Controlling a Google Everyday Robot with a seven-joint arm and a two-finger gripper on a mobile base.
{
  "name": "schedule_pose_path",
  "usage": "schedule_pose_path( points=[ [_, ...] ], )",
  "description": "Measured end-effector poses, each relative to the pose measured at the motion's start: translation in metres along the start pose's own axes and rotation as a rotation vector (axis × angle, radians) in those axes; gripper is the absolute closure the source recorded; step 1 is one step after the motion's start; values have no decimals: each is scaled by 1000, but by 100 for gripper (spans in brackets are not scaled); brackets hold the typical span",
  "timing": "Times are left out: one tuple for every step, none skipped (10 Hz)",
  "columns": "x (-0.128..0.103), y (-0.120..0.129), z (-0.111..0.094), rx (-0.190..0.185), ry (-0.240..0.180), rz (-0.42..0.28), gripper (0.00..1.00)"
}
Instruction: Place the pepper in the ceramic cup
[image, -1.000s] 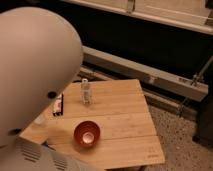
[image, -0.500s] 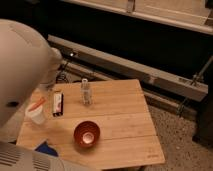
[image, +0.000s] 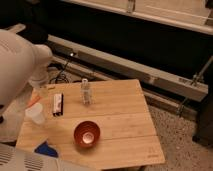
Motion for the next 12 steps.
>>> schedule_pose_path(
  points=[
    [-2, -5, 3, -9, 24, -15, 100],
    [-6, -11, 6, -16, 47, -30, 100],
    [-12, -16, 9, -22, 63, -44, 100],
    [-16, -19, 11, -26, 70, -52, 100],
    [-21, -22, 13, -29, 75, -56, 100],
    [-22, -23, 13, -29, 79, -57, 100],
    [-25, -23, 15, -31, 84, -59, 100],
    [-25, -22, 18, -38, 101, -60, 100],
    [-27, -21, 21, -43, 121, -60, 100],
    [-27, -21, 23, -48, 141, -60, 100],
    [-25, -19, 24, -56, 166, -60, 100],
    [-22, -17, 25, -65, 190, -60, 100]
  ],
)
